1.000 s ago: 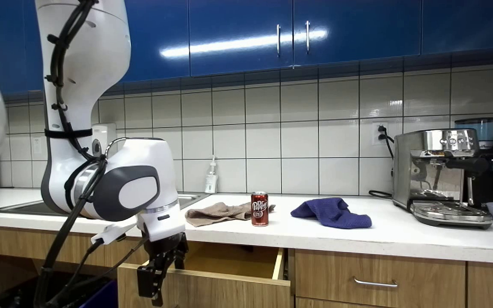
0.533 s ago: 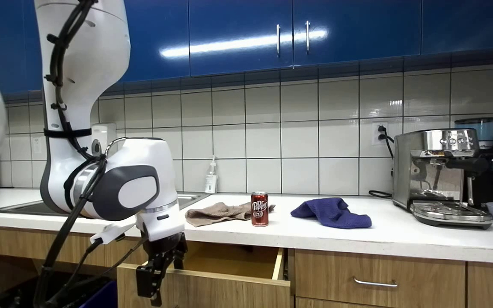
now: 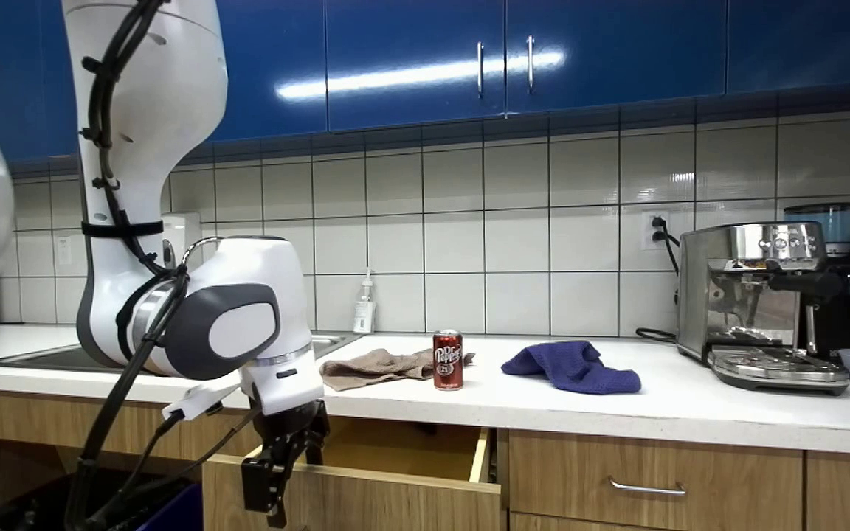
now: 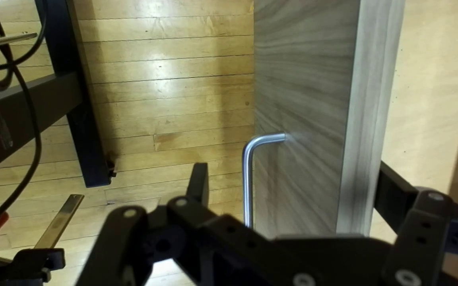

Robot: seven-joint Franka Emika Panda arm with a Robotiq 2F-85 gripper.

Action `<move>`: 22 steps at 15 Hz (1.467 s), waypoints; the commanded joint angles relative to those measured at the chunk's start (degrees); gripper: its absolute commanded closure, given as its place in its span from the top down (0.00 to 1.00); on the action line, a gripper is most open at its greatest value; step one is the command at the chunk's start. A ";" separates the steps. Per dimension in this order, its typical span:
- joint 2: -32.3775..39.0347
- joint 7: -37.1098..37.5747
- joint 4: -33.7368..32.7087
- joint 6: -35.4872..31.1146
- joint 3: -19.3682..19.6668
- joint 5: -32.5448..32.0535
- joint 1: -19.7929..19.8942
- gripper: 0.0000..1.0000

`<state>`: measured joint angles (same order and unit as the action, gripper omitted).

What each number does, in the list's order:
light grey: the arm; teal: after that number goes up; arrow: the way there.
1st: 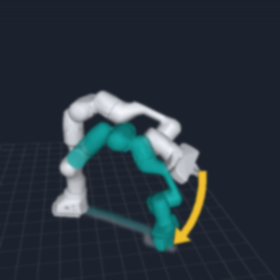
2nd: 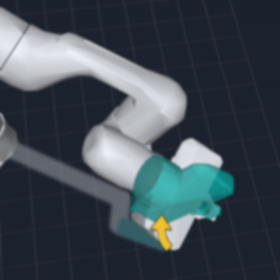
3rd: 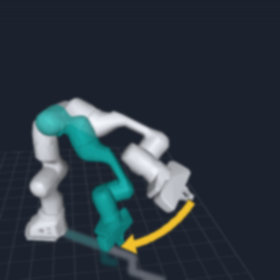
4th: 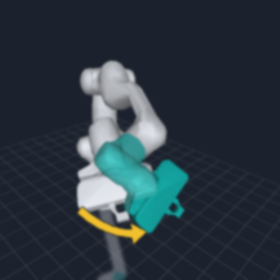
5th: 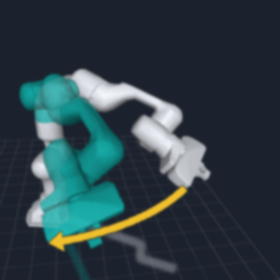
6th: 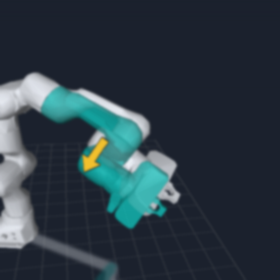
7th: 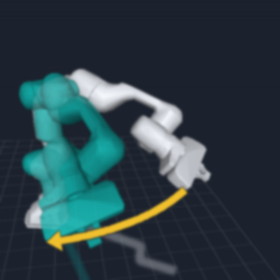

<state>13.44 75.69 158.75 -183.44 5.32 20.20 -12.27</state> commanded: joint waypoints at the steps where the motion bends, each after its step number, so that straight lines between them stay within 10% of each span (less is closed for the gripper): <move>1: -3.12 -1.40 0.82 2.21 4.41 -0.08 -2.52 1.00; 22: -10.67 -6.32 0.70 11.31 17.93 -14.14 -11.86 1.00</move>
<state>6.28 71.35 158.76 -175.56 21.36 9.58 -23.50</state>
